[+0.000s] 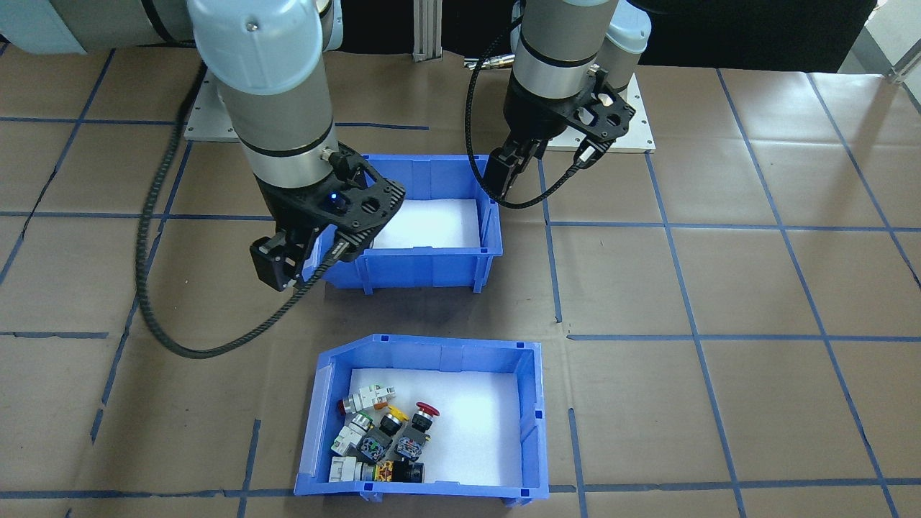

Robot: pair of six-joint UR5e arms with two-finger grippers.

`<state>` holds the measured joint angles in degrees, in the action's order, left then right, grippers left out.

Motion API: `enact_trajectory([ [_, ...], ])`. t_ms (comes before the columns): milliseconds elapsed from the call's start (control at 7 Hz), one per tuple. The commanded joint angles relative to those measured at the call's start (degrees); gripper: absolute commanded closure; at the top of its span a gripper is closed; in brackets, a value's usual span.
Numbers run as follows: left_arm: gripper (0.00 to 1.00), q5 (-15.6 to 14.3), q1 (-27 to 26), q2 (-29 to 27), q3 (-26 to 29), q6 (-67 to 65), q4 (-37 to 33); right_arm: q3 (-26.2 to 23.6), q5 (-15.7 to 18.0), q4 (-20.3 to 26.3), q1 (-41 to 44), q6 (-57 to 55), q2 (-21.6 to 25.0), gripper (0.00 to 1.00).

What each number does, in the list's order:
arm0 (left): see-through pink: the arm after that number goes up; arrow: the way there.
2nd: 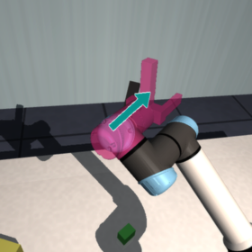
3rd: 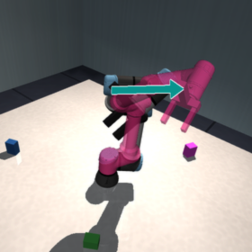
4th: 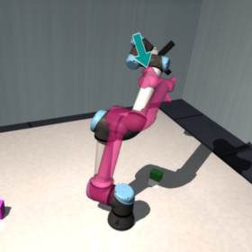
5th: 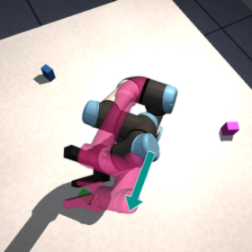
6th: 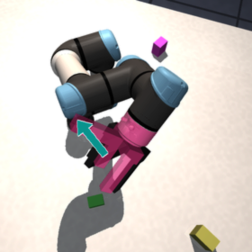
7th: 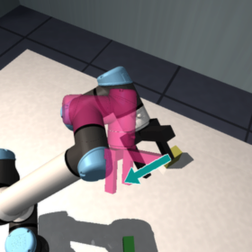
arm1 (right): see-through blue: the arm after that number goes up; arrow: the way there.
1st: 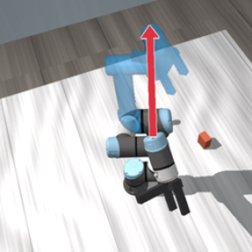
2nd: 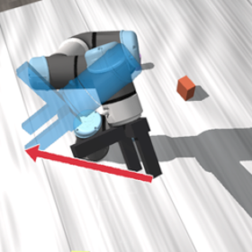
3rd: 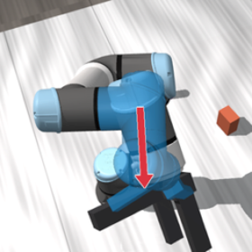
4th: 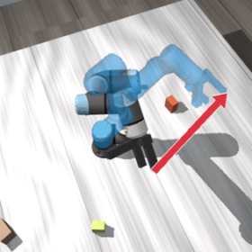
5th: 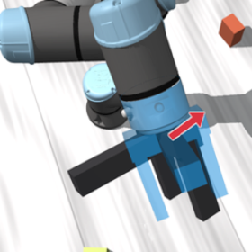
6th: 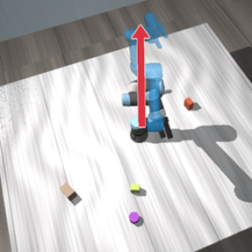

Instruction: Place battery box in front

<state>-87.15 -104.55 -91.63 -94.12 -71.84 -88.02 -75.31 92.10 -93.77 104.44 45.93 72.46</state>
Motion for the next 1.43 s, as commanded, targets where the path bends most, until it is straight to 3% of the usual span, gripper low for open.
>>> enact_trajectory([
  [0, 0.00, 1.72, -6.77, 0.75, -4.74, -16.33, 0.57, 0.69, 0.18, -4.40, 1.47, 7.82, -2.67, 0.00],
  [286, 0.00, 2.24, -10.39, 0.58, -9.21, -27.93, 4.84, 2.79, 0.09, -4.40, 1.64, 15.37, -5.38, 0.00],
  [714, 0.00, 3.74, -13.04, -0.39, -19.48, -39.40, 23.53, 7.27, 0.01, -6.58, 6.81, 17.26, -11.71, 0.00],
  [857, 0.00, 7.48, -13.22, 0.39, -23.26, -42.21, 26.99, 7.63, 0.70, -6.95, 9.44, 17.26, -14.17, 0.00],
  [1000, 0.00, 9.35, -13.66, 0.40, -24.34, -47.46, 28.77, 7.55, 0.71, -7.13, 10.77, 17.17, -16.11, 0.00],
  [1286, 0.00, 9.28, -16.12, 0.31, -24.70, -49.62, 28.96, 6.85, 0.62, -13.17, 11.13, 17.35, -19.01, 0.00],
])
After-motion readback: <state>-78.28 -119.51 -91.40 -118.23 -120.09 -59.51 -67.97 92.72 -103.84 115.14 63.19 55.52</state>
